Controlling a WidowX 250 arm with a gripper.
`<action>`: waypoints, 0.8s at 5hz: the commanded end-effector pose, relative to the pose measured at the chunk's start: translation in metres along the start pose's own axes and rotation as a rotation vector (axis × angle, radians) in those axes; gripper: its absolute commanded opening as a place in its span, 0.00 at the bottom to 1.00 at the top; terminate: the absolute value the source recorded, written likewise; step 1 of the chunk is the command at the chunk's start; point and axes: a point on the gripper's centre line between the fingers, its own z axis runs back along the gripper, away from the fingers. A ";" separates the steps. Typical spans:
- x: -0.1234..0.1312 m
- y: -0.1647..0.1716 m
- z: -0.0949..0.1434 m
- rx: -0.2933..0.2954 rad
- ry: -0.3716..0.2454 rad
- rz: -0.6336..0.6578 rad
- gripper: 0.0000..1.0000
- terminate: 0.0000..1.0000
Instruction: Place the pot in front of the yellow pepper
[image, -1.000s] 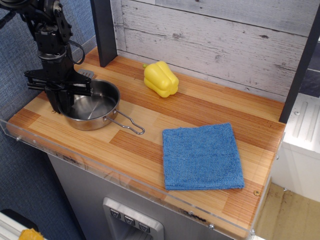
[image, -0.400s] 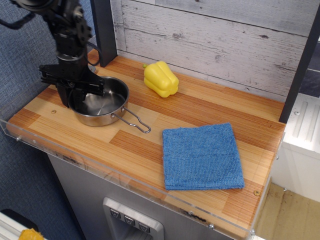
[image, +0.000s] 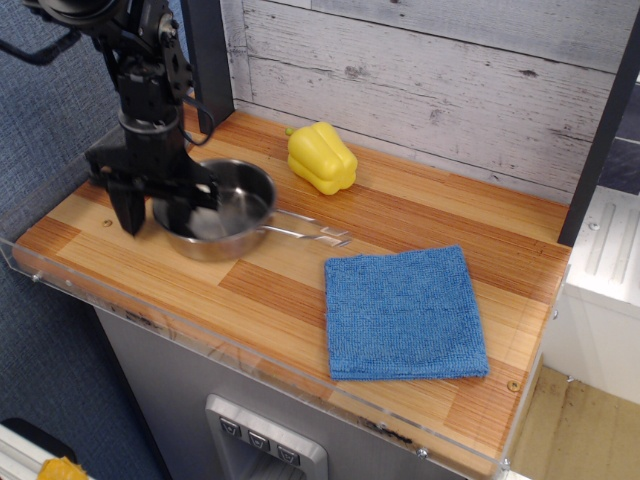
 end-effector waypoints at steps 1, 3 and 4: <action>0.005 0.001 0.048 -0.038 -0.082 0.010 1.00 0.00; 0.005 0.001 0.069 -0.024 -0.148 0.020 1.00 0.00; 0.010 -0.008 0.083 -0.032 -0.211 -0.004 1.00 0.00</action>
